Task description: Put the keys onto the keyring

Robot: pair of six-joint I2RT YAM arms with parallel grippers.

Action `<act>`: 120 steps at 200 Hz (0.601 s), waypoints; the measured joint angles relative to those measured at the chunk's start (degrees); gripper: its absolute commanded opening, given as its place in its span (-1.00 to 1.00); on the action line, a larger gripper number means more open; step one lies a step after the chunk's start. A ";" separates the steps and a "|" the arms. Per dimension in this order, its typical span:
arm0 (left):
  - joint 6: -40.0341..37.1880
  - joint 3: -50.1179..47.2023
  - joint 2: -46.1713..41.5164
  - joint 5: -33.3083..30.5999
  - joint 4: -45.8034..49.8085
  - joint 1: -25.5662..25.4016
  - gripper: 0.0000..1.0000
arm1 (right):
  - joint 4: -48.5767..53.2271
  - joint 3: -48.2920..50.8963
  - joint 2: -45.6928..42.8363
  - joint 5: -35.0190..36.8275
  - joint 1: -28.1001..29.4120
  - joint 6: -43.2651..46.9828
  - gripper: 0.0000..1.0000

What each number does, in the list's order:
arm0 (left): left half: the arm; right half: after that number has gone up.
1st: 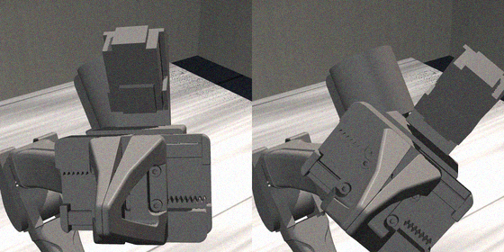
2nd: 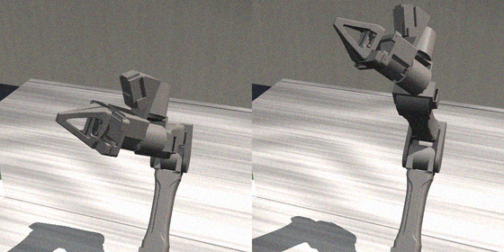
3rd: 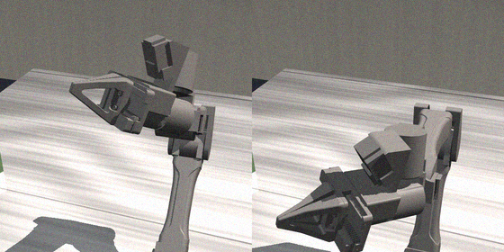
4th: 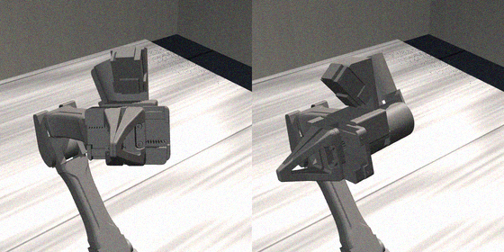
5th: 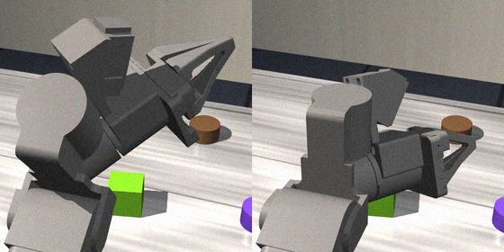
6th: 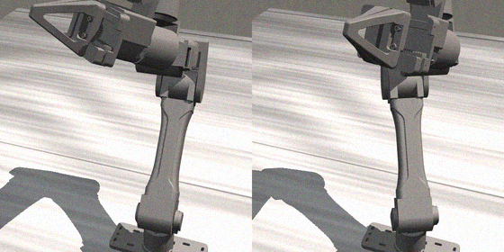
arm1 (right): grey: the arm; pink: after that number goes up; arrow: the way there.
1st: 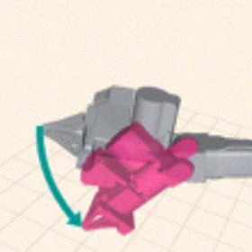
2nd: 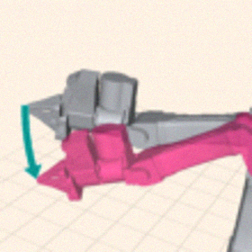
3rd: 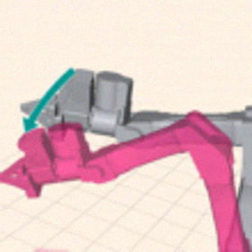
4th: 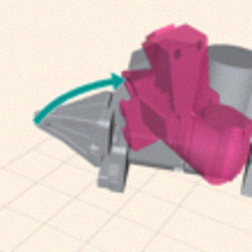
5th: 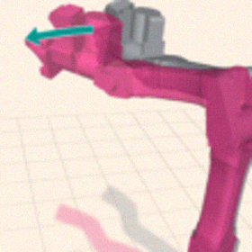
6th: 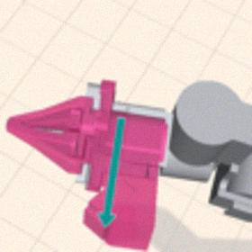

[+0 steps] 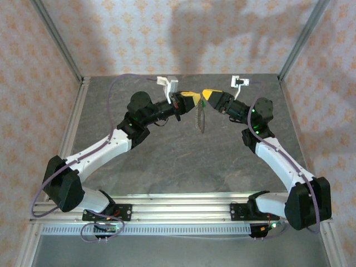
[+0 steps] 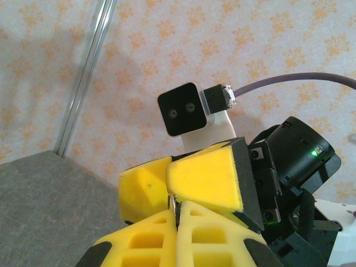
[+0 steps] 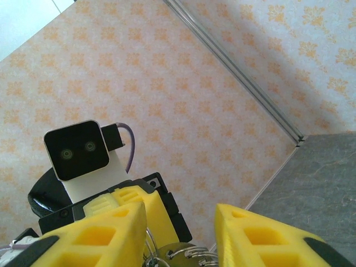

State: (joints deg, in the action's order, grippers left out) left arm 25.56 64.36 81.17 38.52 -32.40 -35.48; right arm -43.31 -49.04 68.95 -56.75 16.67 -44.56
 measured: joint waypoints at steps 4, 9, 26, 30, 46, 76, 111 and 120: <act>0.00 0.00 0.00 0.00 0.00 0.00 -1.00 | 0.00 0.00 0.00 -0.02 0.00 0.04 -0.17; 0.00 0.00 0.00 0.00 0.00 0.00 -1.00 | -0.02 0.00 0.02 -0.02 0.00 0.00 -0.17; 0.04 0.00 0.00 0.00 0.00 0.00 -1.00 | -0.20 0.00 0.15 -0.17 0.00 -0.11 -0.18; 0.09 0.00 0.00 0.00 0.00 0.00 -1.00 | -0.33 0.00 0.24 -0.26 -0.02 -0.26 -0.18; 0.11 0.00 0.00 0.00 0.00 0.00 -1.00 | -0.83 0.00 0.46 -0.74 -0.15 -0.68 -0.21; 0.17 0.00 0.13 0.00 -0.04 0.00 -1.00 | -2.12 0.00 0.59 -1.81 -0.26 -1.55 -0.24; 1.03 0.04 0.70 0.00 -0.28 0.00 -1.00 | -2.80 0.00 0.59 -2.93 -0.35 -2.49 -0.25; 1.22 0.04 0.74 0.02 -0.37 0.00 -1.00 | -2.89 0.00 0.57 -3.17 -0.37 -2.67 -0.27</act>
State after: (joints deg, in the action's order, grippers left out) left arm 26.79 64.40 81.91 38.54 -32.77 -35.48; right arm -46.19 -49.04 69.52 -59.92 16.29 -47.22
